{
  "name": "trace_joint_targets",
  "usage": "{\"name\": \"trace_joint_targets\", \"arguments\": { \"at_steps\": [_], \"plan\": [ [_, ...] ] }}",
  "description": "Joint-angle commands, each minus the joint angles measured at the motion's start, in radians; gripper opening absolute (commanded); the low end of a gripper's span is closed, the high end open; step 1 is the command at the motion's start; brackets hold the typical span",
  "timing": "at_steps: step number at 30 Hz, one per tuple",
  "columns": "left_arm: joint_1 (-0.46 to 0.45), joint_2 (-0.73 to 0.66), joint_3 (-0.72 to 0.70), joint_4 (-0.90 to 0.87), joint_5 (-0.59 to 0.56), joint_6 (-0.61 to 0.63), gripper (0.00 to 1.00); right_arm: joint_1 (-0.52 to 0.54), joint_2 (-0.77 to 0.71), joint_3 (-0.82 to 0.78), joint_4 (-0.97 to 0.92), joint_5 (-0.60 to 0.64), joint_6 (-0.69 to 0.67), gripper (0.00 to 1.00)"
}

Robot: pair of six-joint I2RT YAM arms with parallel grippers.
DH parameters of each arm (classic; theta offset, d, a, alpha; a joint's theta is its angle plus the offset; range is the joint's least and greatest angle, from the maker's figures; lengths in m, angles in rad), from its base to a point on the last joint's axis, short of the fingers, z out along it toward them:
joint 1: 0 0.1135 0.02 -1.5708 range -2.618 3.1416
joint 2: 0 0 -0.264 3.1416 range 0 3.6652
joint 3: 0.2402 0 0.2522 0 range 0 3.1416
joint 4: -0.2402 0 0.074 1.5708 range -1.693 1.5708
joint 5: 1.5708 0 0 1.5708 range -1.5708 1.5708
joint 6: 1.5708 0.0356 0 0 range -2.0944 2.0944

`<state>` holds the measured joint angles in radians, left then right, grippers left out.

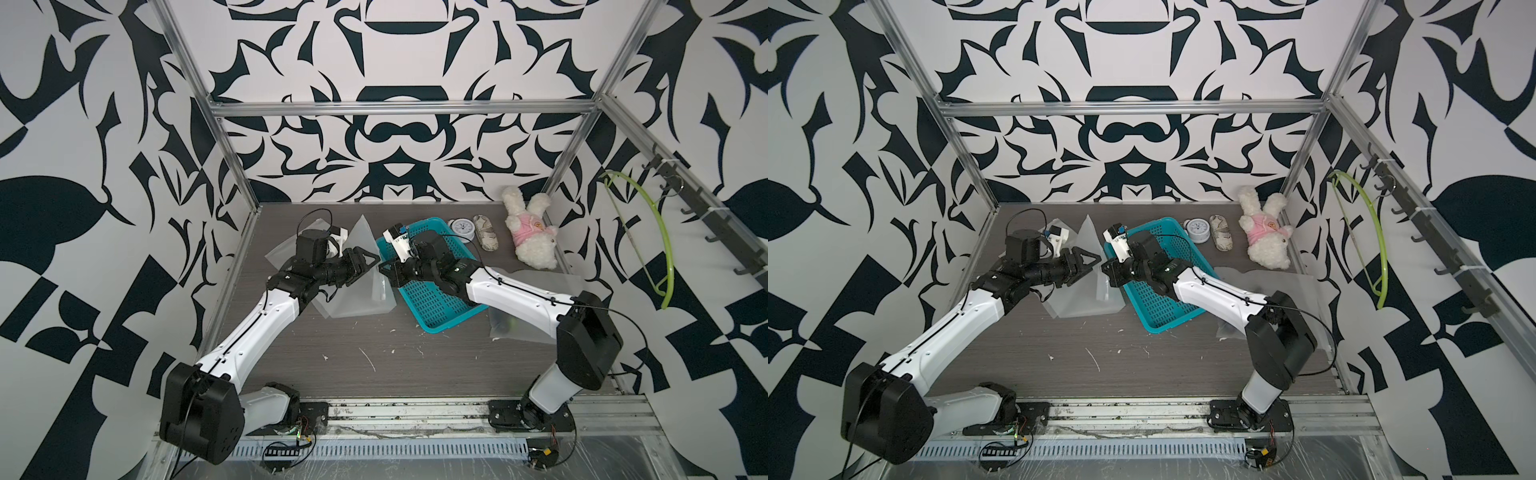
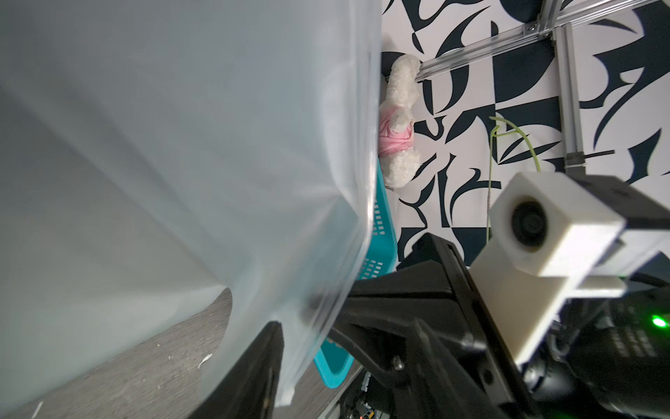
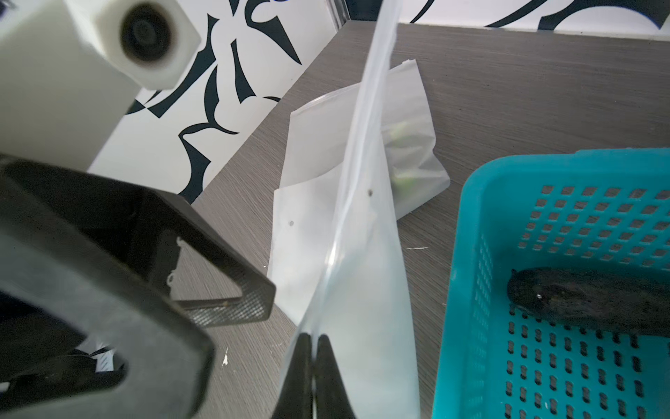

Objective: Place the eggplant in a zip-top bag and seal the zipper
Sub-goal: Open the zipper of the food storage bag at the center of the board.

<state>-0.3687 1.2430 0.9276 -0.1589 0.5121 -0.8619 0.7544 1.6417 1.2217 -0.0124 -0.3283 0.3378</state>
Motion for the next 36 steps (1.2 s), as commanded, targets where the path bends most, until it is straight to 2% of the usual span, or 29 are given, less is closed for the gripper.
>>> {"name": "trace_joint_targets", "arguments": {
  "at_steps": [1, 4, 10, 12, 16, 20, 30, 36],
  "plan": [
    [-0.002, 0.040, 0.035, -0.043, -0.025, 0.067, 0.58, 0.003, -0.021, 0.056, 0.011, -0.034, 0.008, 0.00],
    [-0.013, 0.094, 0.049, -0.057, -0.028, 0.100, 0.58, 0.005, -0.022, 0.057, 0.007, -0.037, 0.003, 0.00],
    [-0.018, 0.133, 0.083, -0.075, -0.027, 0.126, 0.47, 0.005, -0.010, 0.068, -0.013, -0.048, 0.003, 0.00],
    [-0.018, 0.142, 0.089, -0.087, -0.027, 0.129, 0.39, 0.005, -0.008, 0.067, -0.017, -0.045, 0.004, 0.00],
    [-0.018, 0.148, 0.100, -0.132, -0.028, 0.146, 0.16, 0.005, -0.013, 0.067, -0.033, -0.014, -0.007, 0.00],
    [-0.018, 0.135, 0.099, -0.176, -0.048, 0.163, 0.01, 0.005, -0.018, 0.066, -0.050, 0.013, -0.016, 0.00],
    [-0.018, 0.079, 0.077, -0.217, -0.120, 0.167, 0.00, 0.000, -0.026, 0.058, -0.112, 0.121, -0.011, 0.00],
    [-0.018, -0.010, 0.071, -0.248, -0.207, 0.159, 0.00, -0.002, -0.045, 0.053, -0.155, 0.212, -0.015, 0.00]
  ]
}}
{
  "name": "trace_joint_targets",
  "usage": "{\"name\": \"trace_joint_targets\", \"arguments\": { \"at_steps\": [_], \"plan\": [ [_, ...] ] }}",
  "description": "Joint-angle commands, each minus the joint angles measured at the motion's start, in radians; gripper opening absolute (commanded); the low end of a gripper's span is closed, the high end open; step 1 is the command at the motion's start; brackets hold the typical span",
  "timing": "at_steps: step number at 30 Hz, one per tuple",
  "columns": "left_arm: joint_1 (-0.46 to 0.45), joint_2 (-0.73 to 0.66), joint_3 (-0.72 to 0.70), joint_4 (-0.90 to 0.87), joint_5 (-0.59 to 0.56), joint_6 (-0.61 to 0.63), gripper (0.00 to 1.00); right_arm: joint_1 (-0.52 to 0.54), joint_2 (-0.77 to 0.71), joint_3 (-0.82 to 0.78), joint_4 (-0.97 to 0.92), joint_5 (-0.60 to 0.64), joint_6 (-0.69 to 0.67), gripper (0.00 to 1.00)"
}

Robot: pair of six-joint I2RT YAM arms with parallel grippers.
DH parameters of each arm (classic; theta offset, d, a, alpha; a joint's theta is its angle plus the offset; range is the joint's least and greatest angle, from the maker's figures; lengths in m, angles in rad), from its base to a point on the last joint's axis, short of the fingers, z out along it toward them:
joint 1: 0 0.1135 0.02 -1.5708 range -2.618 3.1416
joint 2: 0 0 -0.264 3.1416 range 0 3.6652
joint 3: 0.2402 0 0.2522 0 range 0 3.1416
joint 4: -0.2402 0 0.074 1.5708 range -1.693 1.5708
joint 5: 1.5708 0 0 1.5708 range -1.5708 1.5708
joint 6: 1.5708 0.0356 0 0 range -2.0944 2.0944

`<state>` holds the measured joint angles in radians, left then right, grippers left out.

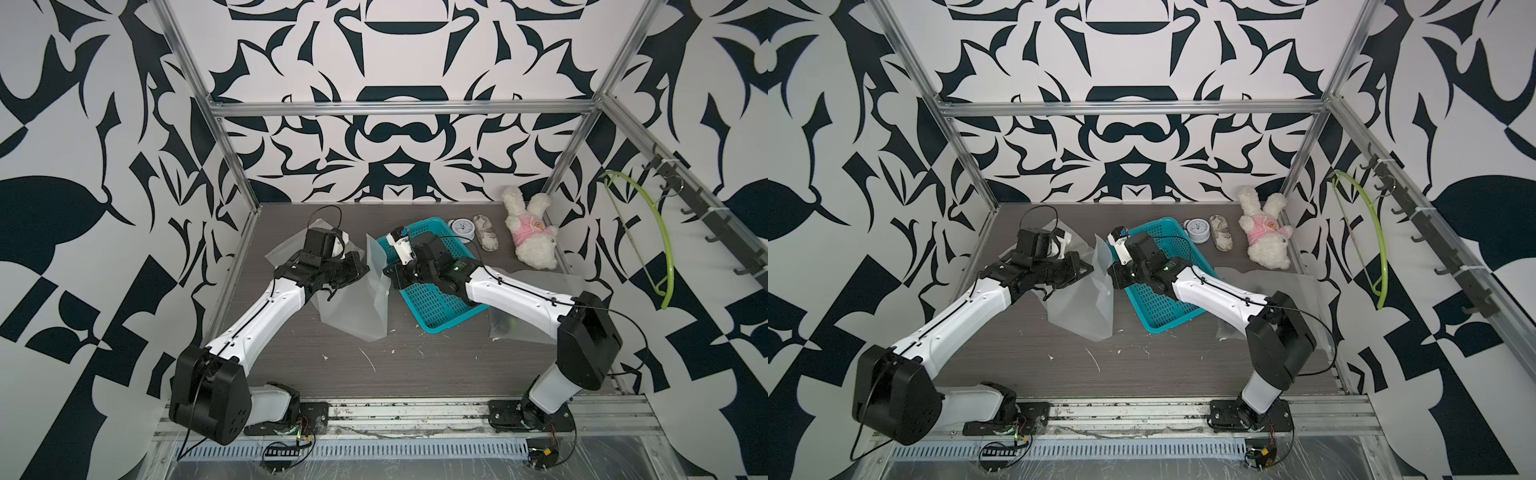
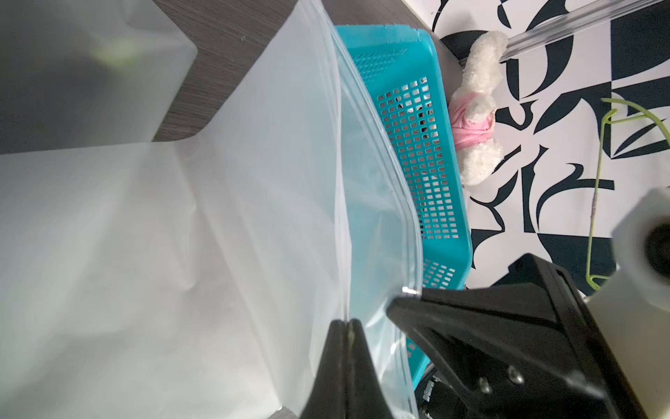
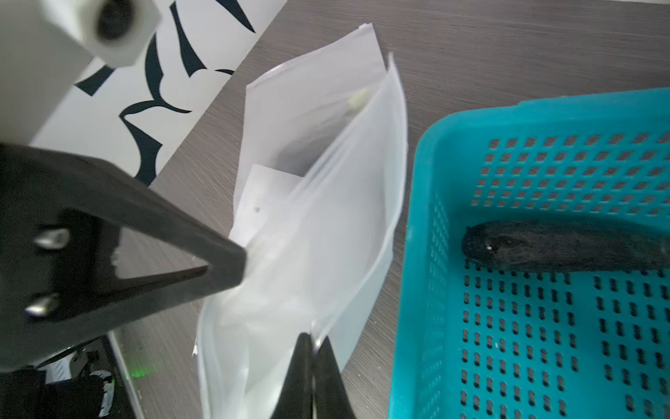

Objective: Place the eggplant in a zip-top bag and seal the zipper
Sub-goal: Open the zipper of the food storage bag at the center of the board.

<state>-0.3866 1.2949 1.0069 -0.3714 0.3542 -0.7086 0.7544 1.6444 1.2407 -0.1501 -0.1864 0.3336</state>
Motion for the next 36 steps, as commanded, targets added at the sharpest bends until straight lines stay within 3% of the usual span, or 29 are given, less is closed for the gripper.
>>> {"name": "trace_joint_targets", "arguments": {
  "at_steps": [1, 9, 14, 17, 21, 31, 36],
  "plan": [
    [0.000, -0.067, -0.014, -0.025, -0.044, -0.001, 0.00, -0.003, -0.046, 0.038, -0.019, 0.065, -0.017, 0.00],
    [0.000, 0.038, 0.014, 0.008, 0.025, 0.001, 0.12, 0.028, -0.014, 0.072, -0.025, -0.007, -0.048, 0.00],
    [-0.001, 0.090, 0.047, 0.007, 0.074, 0.028, 0.28, 0.033, -0.018, 0.077, -0.045, 0.004, -0.063, 0.00],
    [-0.003, 0.083, 0.043, 0.062, 0.073, 0.016, 0.47, 0.038, -0.014, 0.084, -0.061, 0.010, -0.077, 0.00],
    [-0.004, 0.105, 0.074, 0.055, 0.050, 0.019, 0.56, 0.039, -0.012, 0.084, -0.063, 0.009, -0.078, 0.00],
    [-0.034, 0.222, 0.165, -0.065, -0.035, 0.112, 0.49, 0.039, -0.038, 0.075, -0.048, 0.002, -0.074, 0.00],
    [-0.041, 0.247, 0.167, -0.066, -0.038, 0.112, 0.39, 0.039, -0.049, 0.065, -0.041, 0.020, -0.056, 0.00]
  ]
}}
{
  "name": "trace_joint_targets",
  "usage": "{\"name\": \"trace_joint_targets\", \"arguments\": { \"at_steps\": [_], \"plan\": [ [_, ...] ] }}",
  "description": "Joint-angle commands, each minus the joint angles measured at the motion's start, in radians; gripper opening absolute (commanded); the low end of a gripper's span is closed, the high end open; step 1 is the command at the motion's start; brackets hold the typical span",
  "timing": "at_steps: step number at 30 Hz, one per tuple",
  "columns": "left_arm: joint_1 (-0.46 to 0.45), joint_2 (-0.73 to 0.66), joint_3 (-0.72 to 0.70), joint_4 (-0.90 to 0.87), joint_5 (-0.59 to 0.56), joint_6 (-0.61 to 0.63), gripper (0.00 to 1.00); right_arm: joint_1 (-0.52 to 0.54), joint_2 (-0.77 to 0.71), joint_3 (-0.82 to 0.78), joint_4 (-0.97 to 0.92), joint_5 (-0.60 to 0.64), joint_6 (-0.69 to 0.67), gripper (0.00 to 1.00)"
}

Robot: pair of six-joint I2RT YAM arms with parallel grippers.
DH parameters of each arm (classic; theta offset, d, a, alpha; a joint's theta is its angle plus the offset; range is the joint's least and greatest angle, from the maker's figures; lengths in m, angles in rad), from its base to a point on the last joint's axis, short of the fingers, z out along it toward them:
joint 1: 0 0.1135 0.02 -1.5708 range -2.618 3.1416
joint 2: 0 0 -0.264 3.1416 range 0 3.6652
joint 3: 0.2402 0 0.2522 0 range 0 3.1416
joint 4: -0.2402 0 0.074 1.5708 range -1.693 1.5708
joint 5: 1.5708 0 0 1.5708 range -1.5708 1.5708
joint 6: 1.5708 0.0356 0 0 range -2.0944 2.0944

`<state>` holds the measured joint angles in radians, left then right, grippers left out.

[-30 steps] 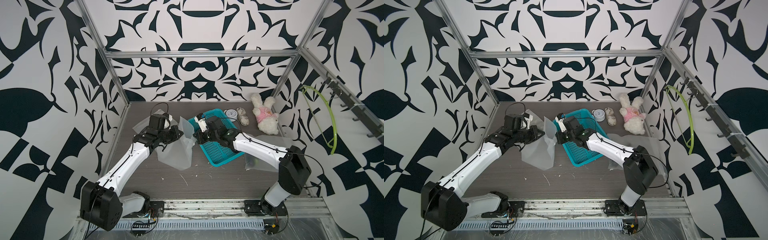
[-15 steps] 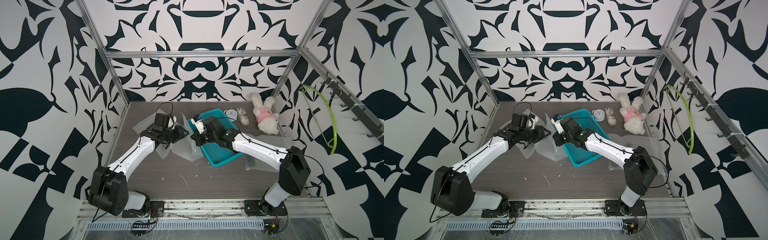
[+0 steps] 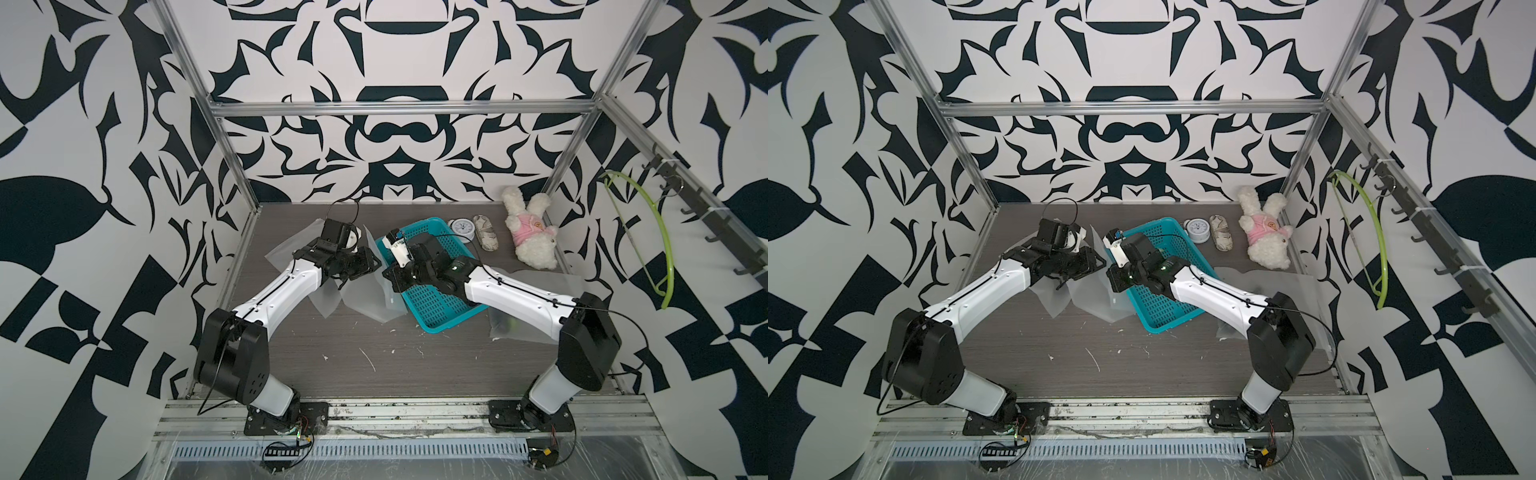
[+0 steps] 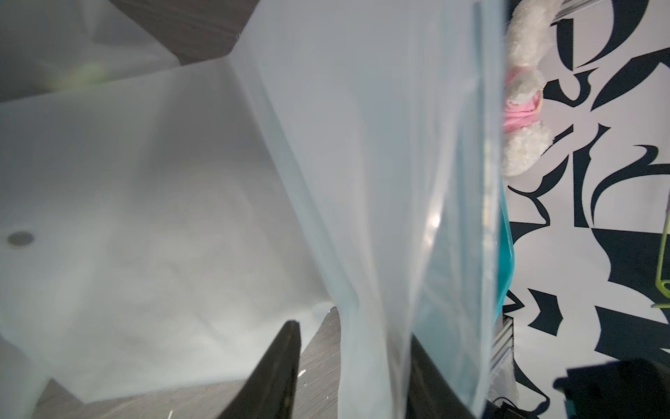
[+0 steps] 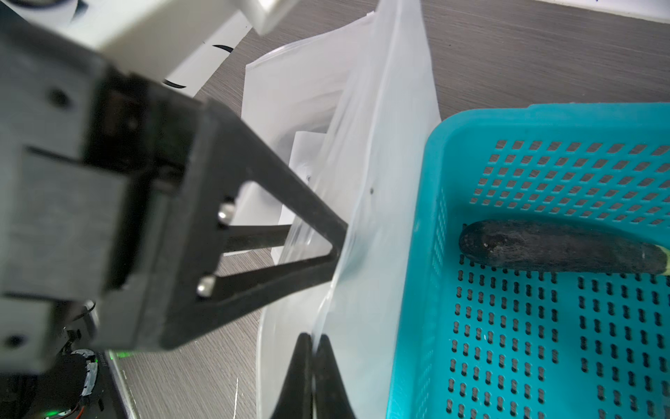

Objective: Place the eggplant in a zip-top bag and seal the zipper
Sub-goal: Open the zipper of the food storage bag at the center of the board.

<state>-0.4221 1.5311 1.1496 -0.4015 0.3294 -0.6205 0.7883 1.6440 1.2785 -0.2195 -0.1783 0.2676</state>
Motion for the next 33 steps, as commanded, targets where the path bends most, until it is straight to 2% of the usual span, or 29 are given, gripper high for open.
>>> {"name": "trace_joint_targets", "arguments": {
  "at_steps": [1, 4, 7, 12, 14, 17, 21, 24, 26, 28, 31, 33],
  "plan": [
    [-0.006, 0.011, 0.026, -0.043, -0.021, 0.025, 0.36, 0.004, -0.051, 0.024, 0.027, 0.027, 0.011, 0.00],
    [-0.005, 0.001, 0.043, -0.101, -0.060, 0.033, 0.24, -0.004, -0.058, 0.013, 0.013, 0.085, 0.028, 0.00],
    [-0.004, -0.022, 0.059, -0.175, -0.111, 0.039, 0.17, -0.029, -0.068, -0.006, -0.001, 0.147, 0.061, 0.00],
    [-0.004, -0.066, 0.066, -0.250, -0.160, 0.041, 0.03, -0.057, -0.069, -0.012, -0.021, 0.184, 0.086, 0.00],
    [-0.004, -0.073, 0.072, -0.274, -0.161, 0.047, 0.00, -0.058, -0.061, -0.009, -0.031, 0.198, 0.088, 0.00],
    [-0.004, -0.075, 0.095, -0.331, -0.186, 0.066, 0.00, -0.061, -0.051, -0.004, -0.042, 0.196, 0.092, 0.00],
    [-0.004, -0.072, 0.121, -0.358, -0.205, 0.088, 0.00, -0.062, -0.051, 0.008, -0.038, 0.110, 0.073, 0.01],
    [-0.006, -0.034, 0.169, -0.423, -0.210, 0.139, 0.00, -0.063, -0.070, 0.000, 0.003, -0.008, 0.045, 0.25],
    [-0.007, 0.000, 0.210, -0.489, -0.211, 0.176, 0.00, -0.066, -0.091, -0.014, 0.035, -0.060, 0.036, 0.38],
    [-0.012, 0.024, 0.232, -0.521, -0.226, 0.200, 0.00, -0.085, -0.114, -0.027, 0.060, -0.110, 0.042, 0.45],
    [-0.023, 0.032, 0.240, -0.532, -0.259, 0.219, 0.00, -0.161, -0.142, -0.056, 0.087, -0.175, 0.113, 0.48],
    [-0.024, 0.031, 0.236, -0.533, -0.271, 0.224, 0.00, -0.215, -0.137, -0.072, 0.074, -0.150, 0.192, 0.55]
  ]
}}
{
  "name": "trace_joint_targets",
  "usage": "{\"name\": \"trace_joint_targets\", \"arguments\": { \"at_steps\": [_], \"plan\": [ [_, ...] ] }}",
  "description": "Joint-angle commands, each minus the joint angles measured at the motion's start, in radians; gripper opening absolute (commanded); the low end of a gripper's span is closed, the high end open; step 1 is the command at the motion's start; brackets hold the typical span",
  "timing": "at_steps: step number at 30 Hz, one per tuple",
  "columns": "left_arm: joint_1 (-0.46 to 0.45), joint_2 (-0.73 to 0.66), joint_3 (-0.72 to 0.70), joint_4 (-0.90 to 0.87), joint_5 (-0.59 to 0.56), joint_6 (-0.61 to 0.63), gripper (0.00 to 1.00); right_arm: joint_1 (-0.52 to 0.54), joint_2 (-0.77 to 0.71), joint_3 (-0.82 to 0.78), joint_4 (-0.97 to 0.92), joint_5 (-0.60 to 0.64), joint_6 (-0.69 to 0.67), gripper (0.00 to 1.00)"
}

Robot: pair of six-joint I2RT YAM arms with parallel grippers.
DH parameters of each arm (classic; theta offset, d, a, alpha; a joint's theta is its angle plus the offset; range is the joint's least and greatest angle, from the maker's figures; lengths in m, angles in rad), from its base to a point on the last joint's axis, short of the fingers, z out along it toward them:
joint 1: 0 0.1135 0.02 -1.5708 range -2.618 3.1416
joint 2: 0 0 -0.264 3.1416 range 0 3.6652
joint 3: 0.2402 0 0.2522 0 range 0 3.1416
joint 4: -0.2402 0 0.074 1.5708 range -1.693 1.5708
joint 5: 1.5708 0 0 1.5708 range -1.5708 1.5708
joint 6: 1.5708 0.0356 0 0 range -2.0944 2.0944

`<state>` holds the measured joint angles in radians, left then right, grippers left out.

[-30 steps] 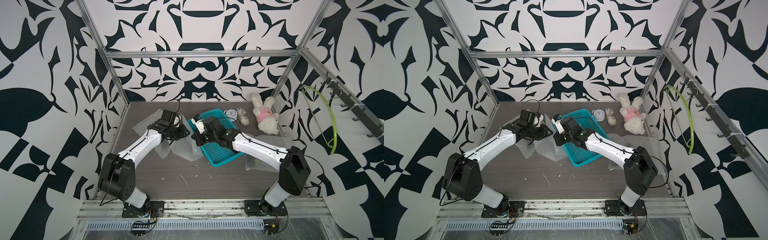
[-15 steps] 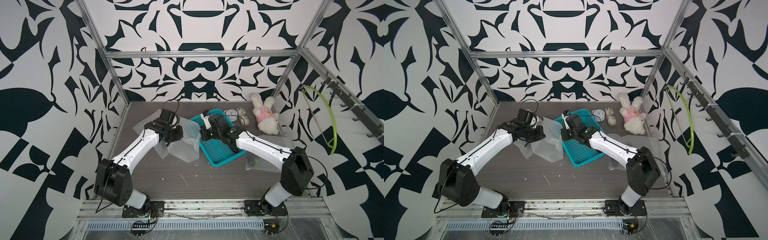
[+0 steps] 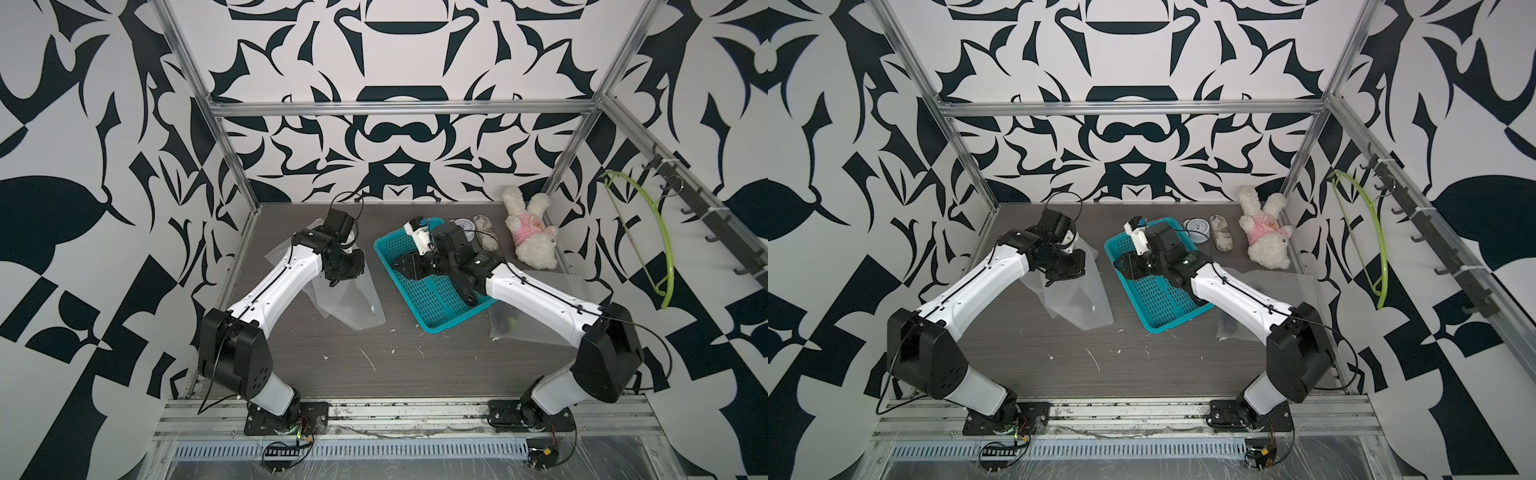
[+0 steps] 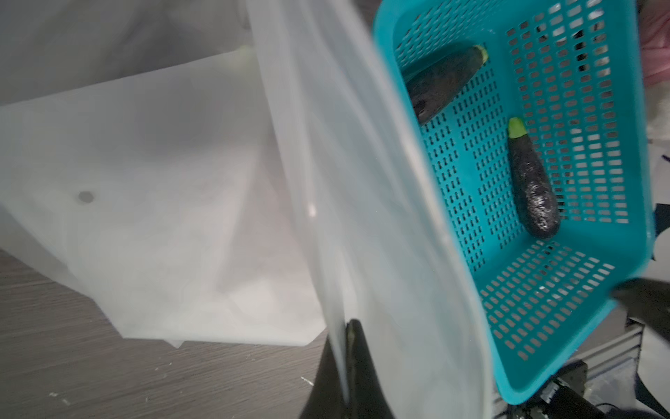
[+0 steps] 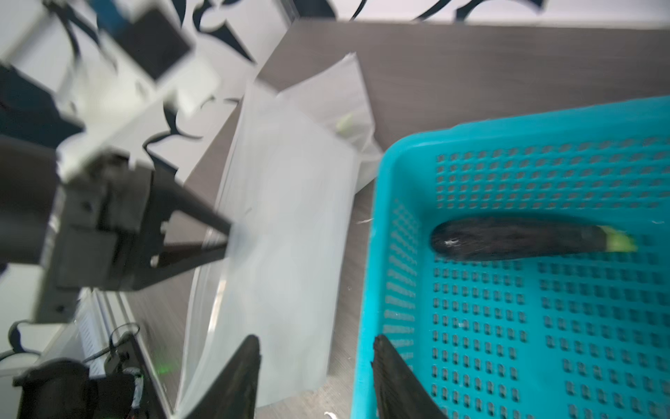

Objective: Place the eggplant in a zip-top bag and seal the zipper
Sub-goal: Open the zipper of the food storage bag at the center of the board, then pick up the eggplant from the basket.

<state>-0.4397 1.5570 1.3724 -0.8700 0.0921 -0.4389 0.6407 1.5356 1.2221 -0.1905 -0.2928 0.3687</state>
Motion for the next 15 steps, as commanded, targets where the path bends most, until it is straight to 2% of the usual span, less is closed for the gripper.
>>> {"name": "trace_joint_targets", "arguments": {
  "at_steps": [1, 6, 15],
  "plan": [
    [-0.008, 0.006, 0.013, -0.066, -0.031, 0.046, 0.00, -0.096, -0.019, -0.022, 0.041, -0.038, 0.127, 0.59],
    [-0.023, 0.015, 0.022, -0.075, -0.028, 0.069, 0.00, -0.146, 0.074, -0.021, 0.076, -0.053, 0.198, 0.61],
    [-0.079, 0.015, 0.025, -0.058, -0.029, 0.106, 0.00, -0.182, 0.268, -0.051, 0.302, -0.037, 0.514, 0.62]
  ]
}}
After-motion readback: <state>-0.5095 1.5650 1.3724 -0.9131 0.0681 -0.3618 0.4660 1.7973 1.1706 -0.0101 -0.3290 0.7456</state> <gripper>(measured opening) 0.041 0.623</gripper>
